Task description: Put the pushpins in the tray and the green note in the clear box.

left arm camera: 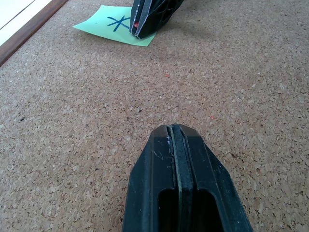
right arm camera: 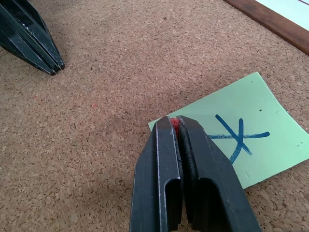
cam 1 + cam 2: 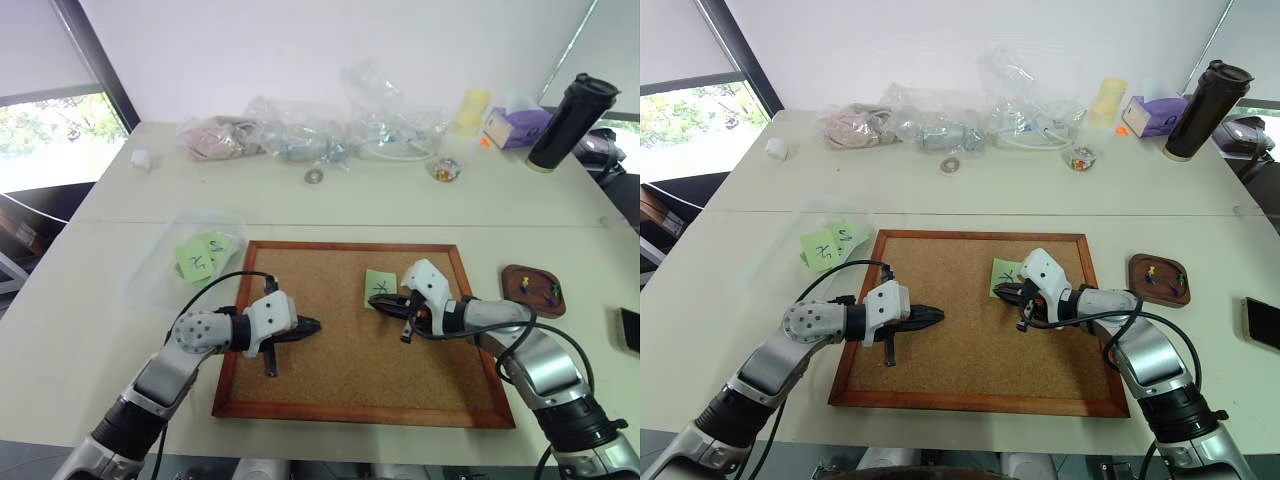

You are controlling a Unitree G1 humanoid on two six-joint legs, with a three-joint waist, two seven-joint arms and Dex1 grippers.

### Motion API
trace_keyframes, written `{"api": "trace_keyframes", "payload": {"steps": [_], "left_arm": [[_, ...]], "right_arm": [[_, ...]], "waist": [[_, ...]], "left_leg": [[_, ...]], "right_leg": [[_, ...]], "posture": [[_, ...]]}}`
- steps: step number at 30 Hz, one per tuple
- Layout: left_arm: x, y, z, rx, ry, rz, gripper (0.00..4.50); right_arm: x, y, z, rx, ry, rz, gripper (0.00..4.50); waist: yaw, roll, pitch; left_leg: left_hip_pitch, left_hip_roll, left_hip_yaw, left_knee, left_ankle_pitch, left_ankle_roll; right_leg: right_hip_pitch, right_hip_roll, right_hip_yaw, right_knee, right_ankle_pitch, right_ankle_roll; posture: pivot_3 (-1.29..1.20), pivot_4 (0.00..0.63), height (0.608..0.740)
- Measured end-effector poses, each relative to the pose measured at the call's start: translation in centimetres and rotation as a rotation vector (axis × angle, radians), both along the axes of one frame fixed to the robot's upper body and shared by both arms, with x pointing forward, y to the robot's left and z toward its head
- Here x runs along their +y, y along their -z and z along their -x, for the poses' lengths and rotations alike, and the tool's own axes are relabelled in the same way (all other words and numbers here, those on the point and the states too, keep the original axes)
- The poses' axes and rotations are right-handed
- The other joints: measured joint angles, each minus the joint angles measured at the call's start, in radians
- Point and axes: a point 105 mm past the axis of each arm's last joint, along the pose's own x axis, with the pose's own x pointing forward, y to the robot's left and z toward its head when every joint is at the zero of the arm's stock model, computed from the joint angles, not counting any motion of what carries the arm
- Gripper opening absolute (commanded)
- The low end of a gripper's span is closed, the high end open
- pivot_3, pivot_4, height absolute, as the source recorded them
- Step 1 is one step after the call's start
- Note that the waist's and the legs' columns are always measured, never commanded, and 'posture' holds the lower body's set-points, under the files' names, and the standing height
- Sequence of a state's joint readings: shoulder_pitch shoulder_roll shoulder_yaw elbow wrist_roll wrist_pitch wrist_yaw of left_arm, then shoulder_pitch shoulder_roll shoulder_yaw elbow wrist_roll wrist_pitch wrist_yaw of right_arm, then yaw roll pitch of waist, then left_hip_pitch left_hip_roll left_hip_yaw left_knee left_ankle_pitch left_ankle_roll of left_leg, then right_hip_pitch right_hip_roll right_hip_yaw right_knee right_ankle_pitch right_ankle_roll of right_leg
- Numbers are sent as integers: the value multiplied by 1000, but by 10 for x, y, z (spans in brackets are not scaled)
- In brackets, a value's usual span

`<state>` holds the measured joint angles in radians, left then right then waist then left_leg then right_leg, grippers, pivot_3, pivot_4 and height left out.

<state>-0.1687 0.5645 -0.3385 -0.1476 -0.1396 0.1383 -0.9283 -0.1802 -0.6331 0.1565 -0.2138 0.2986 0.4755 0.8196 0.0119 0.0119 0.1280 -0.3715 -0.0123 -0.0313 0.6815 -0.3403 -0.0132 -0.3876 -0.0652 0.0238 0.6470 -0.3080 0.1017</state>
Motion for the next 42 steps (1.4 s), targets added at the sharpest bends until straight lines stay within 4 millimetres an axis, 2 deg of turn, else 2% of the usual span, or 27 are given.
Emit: {"api": "trace_keyframes", "payload": {"steps": [7,11,14,22,25,29,31,37,42], "left_arm": [[0,0,1,-2,2,2,0],[0,0,1,-1,-3,2,0],[0,0,1,-2,-3,3,0],[-1,0,1,-2,-2,3,0],[-1,0,1,-2,-3,4,0],[-1,0,1,-1,-3,4,0],[-1,0,1,-1,-4,4,0],[-1,-1,1,-3,-2,5,0],[-2,-1,0,-3,-4,4,0]], "right_arm": [[-1,-5,2,44,25,-27,34],[5,-30,5,-21,-15,-56,34],[9,-40,8,-43,-36,-68,34],[5,-47,8,-50,-9,-79,34],[-21,-64,-5,-97,124,-133,34],[-86,-82,-17,-145,358,-144,34],[-108,-84,-17,-150,432,-141,34],[-179,-59,-7,-98,672,-67,34],[-199,-46,-4,-82,743,-50,34]], "waist": [[1,0,0],[0,0,0],[1,0,0],[1,0,0],[2,0,0],[1,0,0],[1,0,0],[1,1,0],[1,4,0]], "left_leg": [[-1,0,0,0,0,0],[-1,0,0,0,0,0],[-1,0,0,0,0,0],[-1,0,0,-1,0,0],[-1,0,0,-1,0,0],[-1,0,0,-1,0,0],[-1,0,0,-2,0,0],[-1,0,1,-2,0,0],[-1,0,1,-1,0,0]], "right_leg": [[-1,0,0,0,0,0],[-1,-1,0,0,0,0],[-1,-1,0,0,0,0],[-1,-1,0,-1,0,0],[-1,-1,0,-1,0,0],[-1,-1,0,-1,0,0],[-1,-1,0,-1,0,0],[0,-1,0,-2,0,0],[0,-1,0,-2,0,0]], "posture": [[0,150,740],[0,150,740],[0,150,740],[0,150,740],[0,150,740],[0,150,740],[0,150,740],[0,150,740],[0,150,740]]}}
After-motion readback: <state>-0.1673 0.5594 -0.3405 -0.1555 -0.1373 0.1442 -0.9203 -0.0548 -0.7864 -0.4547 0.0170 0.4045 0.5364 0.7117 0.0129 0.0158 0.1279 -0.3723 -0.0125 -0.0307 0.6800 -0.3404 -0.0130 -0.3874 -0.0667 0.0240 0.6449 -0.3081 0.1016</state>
